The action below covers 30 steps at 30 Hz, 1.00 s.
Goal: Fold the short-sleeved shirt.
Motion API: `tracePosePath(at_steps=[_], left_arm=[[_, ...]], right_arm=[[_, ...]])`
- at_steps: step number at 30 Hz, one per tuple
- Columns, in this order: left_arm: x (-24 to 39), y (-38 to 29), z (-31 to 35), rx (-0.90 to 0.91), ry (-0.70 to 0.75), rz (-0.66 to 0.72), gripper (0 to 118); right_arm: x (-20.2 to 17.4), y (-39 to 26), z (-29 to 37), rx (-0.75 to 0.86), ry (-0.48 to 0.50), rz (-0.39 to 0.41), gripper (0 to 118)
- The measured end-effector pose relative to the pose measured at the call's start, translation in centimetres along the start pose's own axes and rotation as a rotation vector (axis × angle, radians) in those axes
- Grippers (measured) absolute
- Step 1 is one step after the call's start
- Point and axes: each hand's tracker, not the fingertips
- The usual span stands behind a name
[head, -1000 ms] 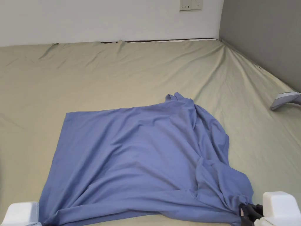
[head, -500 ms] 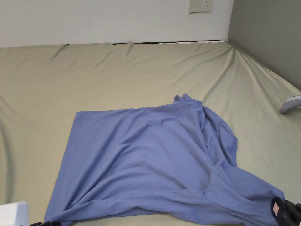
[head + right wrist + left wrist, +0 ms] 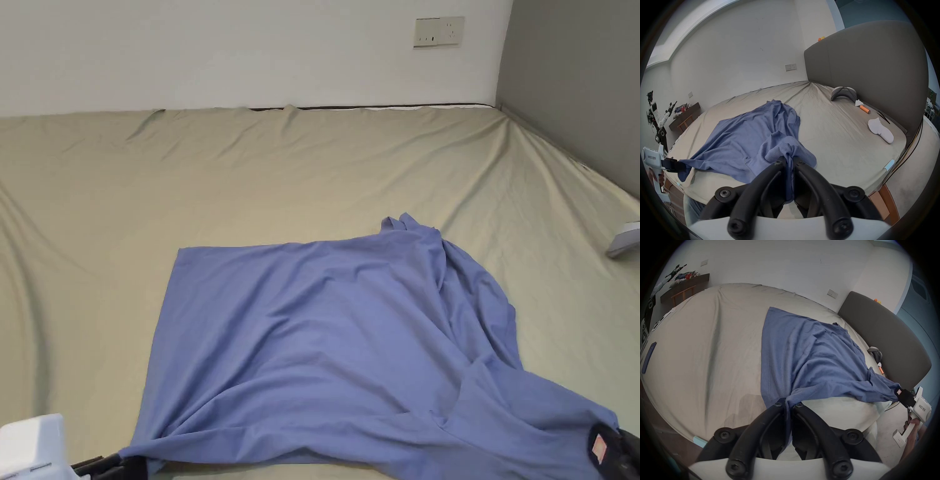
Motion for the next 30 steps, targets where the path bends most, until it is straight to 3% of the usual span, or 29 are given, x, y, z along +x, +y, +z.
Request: tracePosePath(at_steps=[4,9,15,22,24,25,26,27,29,30], left_arm=[[0.1,3.1,-0.2,0.019,0.056,-0.042,5],[0.1,8.1,-4.6,-0.011,0.135,-0.077,5],[-0.8,13.0,-11.0,-0.069,0.140,0.022,4],[-0.5,16.2,-16.7,-0.103,0.172,-0.001,5],[-0.4,15.9,-17.9,-0.119,0.202,-0.013,6],[-0.4,15.7,-18.1,-0.114,0.211,-0.027,12],[-0.3,15.5,-18.3,-0.116,0.221,-0.036,34],[-0.3,15.3,-18.3,-0.125,0.229,-0.039,58],[-0.6,15.1,-18.0,-0.143,0.230,-0.046,102],[-0.8,14.9,-17.0,-0.138,0.211,-0.044,105]], right_arm=[[-0.2,3.2,-1.1,0.043,0.021,-0.005,6],[-1.3,7.2,-7.9,0.006,0.027,0.109,6],[-1.2,9.7,-17.7,-0.131,-0.006,0.159,6],[-1.2,10.7,-23.7,-0.157,-0.026,0.146,6],[-1.9,10.5,-24.9,-0.180,-0.038,0.191,7],[-2.2,10.4,-25.2,-0.190,-0.047,0.227,8],[-2.4,10.3,-25.4,-0.193,-0.043,0.240,20],[-2.6,10.2,-25.3,-0.193,-0.035,0.247,45],[-2.9,10.4,-24.8,-0.202,-0.005,0.262,109],[-3.0,10.5,-23.9,-0.182,0.009,0.285,115]])
